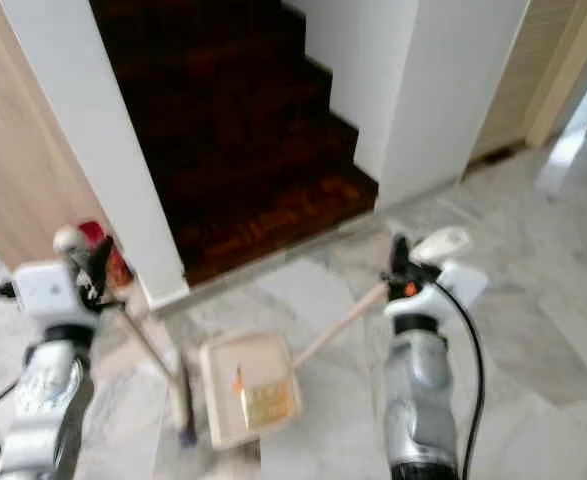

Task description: Sweep floor

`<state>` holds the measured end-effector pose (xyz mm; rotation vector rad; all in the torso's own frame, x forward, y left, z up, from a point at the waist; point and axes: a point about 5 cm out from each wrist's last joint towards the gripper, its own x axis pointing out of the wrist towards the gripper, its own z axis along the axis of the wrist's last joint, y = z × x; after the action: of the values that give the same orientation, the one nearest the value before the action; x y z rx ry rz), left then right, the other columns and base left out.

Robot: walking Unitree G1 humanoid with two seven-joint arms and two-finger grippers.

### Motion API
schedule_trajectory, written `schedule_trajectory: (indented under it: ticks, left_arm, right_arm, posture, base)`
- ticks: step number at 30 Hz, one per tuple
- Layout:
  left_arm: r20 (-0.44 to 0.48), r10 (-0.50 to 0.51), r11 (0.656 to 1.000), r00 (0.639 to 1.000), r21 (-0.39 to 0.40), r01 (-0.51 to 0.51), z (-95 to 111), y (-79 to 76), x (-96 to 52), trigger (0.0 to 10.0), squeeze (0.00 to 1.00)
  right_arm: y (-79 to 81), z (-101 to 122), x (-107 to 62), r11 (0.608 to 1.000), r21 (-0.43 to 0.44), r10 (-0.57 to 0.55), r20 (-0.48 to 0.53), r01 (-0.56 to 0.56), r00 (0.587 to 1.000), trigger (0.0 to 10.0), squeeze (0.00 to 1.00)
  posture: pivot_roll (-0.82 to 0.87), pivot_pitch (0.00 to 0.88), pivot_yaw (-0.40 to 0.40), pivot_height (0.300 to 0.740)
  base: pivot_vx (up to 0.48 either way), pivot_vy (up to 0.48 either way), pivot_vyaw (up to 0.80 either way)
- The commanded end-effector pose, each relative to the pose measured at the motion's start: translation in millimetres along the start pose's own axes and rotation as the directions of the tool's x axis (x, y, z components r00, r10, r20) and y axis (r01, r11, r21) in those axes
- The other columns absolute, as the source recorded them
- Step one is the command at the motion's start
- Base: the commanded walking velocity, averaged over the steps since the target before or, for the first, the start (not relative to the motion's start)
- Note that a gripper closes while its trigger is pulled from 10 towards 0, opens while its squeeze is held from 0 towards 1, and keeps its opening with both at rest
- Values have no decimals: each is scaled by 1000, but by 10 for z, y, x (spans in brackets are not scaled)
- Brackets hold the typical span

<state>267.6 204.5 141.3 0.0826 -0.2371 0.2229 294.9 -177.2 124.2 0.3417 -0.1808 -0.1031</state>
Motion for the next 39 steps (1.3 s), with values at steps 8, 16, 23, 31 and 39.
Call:
schedule_trajectory:
  ticks: [8, 16, 23, 31, 39]
  left_arm:
    - [51, 2, 1000, 999, 1, -2, 159, -43, 40, 10000, 0]
    - [49, 7, 1000, 999, 1, -7, 178, -61, 44, 10000, 0]
    - [51, 0, 1000, 999, -1, 1, 201, -82, 55, 10000, 0]
    - [50, -8, 1000, 999, -1, 8, 212, -96, 67, 10000, 0]
    - [56, -20, 1000, 998, 10, 19, 222, -123, 73, 10000, 0]
  right_arm:
    - [0, 137, 63, 1000, 8, -13, 44, 12, 999, 10000, 0]
    - [11, 147, 82, 999, 32, -15, 28, 14, 999, 10000, 0]
    - [32, 183, 92, 999, 42, -16, 46, 14, 999, 10000, 0]
    - [38, 197, 88, 1000, 22, -13, 49, 12, 999, 10000, 0]
    - [57, 236, 107, 999, 48, -11, 60, 8, 998, 10000, 0]
  posture:
    - [15, 18, 37, 740]
    - [19, 41, 35, 740]
    - [20, 61, 42, 740]
    - [20, 71, 47, 740]
    - [18, 77, 44, 740]
  base:
    - [0, 375, 0]
    - [0, 420, 397]
    - [0, 418, 0]
    - [0, 419, 114]
    - [0, 418, 300]
